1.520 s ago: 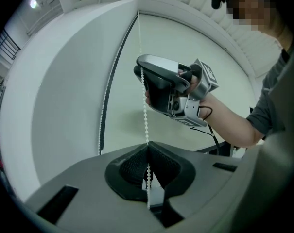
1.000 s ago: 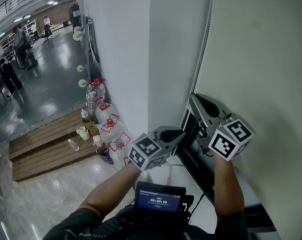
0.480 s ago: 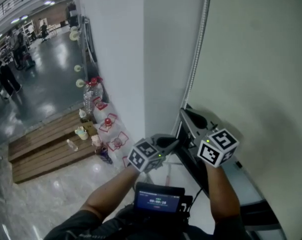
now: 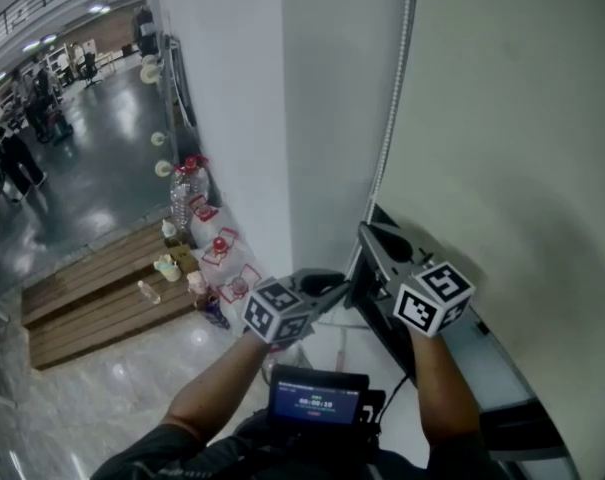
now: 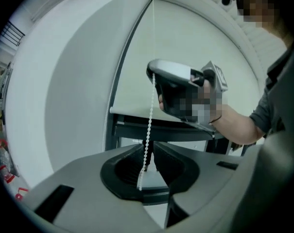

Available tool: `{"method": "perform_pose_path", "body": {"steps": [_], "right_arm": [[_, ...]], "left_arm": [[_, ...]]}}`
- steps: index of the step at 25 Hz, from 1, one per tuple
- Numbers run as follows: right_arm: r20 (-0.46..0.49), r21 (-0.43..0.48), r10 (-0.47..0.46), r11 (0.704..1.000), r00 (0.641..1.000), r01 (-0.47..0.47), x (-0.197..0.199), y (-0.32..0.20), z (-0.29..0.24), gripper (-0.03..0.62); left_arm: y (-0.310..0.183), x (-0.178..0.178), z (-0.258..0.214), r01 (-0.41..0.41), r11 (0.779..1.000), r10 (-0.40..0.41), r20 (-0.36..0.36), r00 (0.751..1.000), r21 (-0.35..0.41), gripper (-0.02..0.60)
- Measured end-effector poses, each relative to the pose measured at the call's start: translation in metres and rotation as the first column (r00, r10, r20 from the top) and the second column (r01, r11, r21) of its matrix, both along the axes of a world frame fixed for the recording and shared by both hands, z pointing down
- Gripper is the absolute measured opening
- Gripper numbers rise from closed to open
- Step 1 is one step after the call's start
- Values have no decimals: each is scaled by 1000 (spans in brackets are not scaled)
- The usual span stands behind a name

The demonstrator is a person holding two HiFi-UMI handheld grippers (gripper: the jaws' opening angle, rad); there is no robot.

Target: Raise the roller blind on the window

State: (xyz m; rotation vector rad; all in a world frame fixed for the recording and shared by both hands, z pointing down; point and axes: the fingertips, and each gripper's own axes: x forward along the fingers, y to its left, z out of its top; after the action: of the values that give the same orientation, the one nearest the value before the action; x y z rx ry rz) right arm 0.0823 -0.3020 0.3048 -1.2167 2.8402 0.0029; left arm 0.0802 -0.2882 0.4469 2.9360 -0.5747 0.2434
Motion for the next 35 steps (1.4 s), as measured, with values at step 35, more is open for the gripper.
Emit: {"method": "perform_pose_path", "body": {"steps": [35], "right_arm": [[-37, -27, -18, 999, 999, 17, -17, 30, 45, 3]], "left_arm": [[-3, 14, -243, -8, 965, 73, -238, 969, 264, 20]]}}
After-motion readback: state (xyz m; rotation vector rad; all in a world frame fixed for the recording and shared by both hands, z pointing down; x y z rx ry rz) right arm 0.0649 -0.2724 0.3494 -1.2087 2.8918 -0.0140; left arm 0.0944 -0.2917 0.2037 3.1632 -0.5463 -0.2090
